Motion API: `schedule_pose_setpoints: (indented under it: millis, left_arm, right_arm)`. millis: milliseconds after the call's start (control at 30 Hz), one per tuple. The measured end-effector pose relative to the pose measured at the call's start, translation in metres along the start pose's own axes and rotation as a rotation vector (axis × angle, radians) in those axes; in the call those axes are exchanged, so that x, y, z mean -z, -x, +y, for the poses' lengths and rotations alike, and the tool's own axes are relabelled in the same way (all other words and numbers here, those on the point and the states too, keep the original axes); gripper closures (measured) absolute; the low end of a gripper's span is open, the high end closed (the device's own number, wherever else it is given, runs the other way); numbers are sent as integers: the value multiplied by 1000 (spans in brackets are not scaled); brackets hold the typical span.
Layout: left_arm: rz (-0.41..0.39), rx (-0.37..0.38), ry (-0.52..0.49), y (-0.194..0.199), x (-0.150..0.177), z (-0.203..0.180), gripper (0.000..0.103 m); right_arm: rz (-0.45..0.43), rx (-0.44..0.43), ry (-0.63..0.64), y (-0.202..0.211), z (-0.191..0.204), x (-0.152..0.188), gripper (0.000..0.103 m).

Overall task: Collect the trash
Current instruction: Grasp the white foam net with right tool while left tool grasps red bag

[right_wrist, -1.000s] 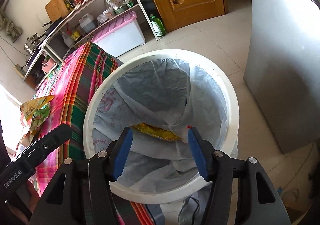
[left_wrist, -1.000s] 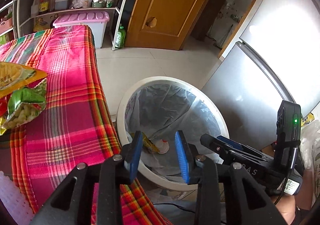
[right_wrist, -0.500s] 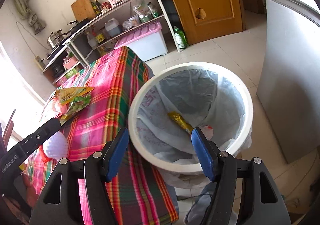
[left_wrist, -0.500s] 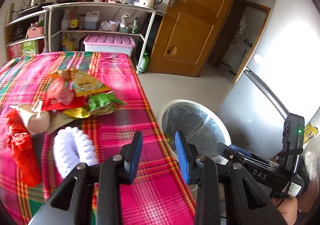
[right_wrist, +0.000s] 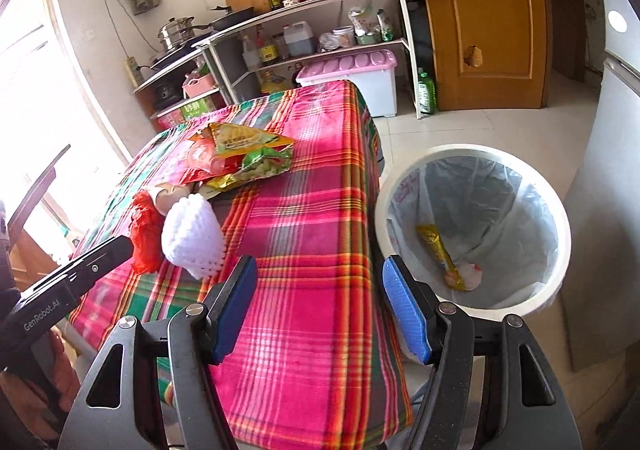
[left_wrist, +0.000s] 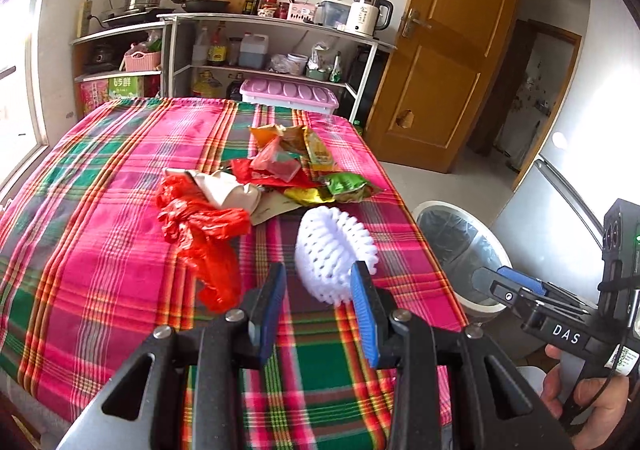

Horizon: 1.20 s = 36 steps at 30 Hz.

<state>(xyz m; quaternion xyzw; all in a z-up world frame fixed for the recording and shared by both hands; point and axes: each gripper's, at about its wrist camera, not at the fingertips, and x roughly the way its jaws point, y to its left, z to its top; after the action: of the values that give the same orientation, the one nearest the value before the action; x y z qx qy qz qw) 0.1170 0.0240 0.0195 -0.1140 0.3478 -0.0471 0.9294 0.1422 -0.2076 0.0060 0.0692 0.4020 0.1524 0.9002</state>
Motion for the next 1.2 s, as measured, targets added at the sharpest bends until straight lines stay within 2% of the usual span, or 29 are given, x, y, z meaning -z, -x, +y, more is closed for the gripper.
schedule_pose_setpoints:
  millis: [300,367,400,533,700,800,933,1000,1200]
  left_arm:
    - [11,-58,75,-5,3,40,68]
    - [14,-69,101,-8,1,50,63]
    - [14,-76,115,-9,1,55,56]
    - [14,-97,155,-15,-3,76,54]
    - [19,-85,204,-27,-10,97,54]
    - [15,-69,251,-34,-17,108,43]
    - [18,-45,284,-47,-25,113,41]
    - [31,-36,295,-57,-29,114,41]
    - [65,-23,295,-79,-31,107,41]
  right_arm:
    - [31,-64,62,-19,38,-2,37]
    - [36,-81,74,-25,46,-5,37]
    - [37,-89,81,-28,50,-7,37]
    - [47,-117,111,-44,66,-14,37]
    - [64,-143,147,-64,85,-19,37]
    - [81,-144,162,-76,91,-19,37]
    - [97,-140,164,-89,93,-19,37]
    - [102,-135,163,-94,93,-20,41]
    - [123,-122,157,-103,89,-21,63]
